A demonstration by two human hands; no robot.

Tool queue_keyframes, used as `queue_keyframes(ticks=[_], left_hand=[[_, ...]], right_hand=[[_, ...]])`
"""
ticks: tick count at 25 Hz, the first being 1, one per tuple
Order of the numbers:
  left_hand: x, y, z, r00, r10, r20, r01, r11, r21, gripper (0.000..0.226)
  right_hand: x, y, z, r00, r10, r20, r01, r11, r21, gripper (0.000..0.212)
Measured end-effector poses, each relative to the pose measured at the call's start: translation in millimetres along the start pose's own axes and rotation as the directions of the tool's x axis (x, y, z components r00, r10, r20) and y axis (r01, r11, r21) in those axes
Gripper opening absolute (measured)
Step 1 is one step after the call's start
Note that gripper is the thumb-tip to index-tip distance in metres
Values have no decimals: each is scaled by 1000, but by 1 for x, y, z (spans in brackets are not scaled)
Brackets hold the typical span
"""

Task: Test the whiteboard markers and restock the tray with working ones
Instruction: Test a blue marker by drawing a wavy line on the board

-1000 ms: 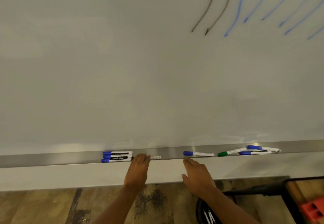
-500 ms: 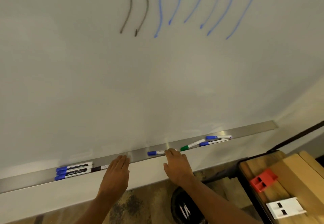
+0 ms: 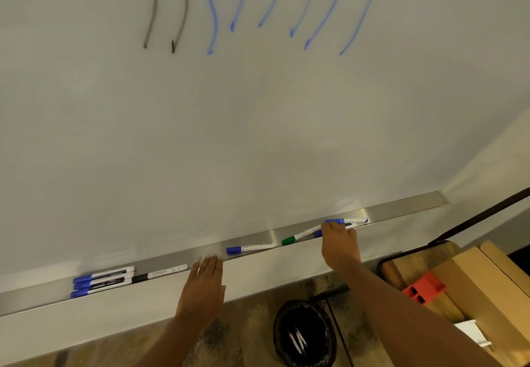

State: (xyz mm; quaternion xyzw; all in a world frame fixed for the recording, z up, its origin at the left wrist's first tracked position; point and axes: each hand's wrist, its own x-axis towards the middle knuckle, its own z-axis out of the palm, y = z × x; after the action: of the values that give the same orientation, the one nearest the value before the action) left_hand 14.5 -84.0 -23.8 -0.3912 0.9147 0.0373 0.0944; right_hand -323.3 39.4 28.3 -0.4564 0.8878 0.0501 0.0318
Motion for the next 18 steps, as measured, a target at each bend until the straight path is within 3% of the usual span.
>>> queue_keyframes(ticks=[8,18], left_hand=[[1,5,-2,994,-76,84,86,989,-122,75],[0,6,-9,989,-107,98,124,974,-189,79]], right_hand=[[23,26,4,987,-154,39,158,973,-167,36],[34,49,1,958,-282,-52,275,956,-106,26]])
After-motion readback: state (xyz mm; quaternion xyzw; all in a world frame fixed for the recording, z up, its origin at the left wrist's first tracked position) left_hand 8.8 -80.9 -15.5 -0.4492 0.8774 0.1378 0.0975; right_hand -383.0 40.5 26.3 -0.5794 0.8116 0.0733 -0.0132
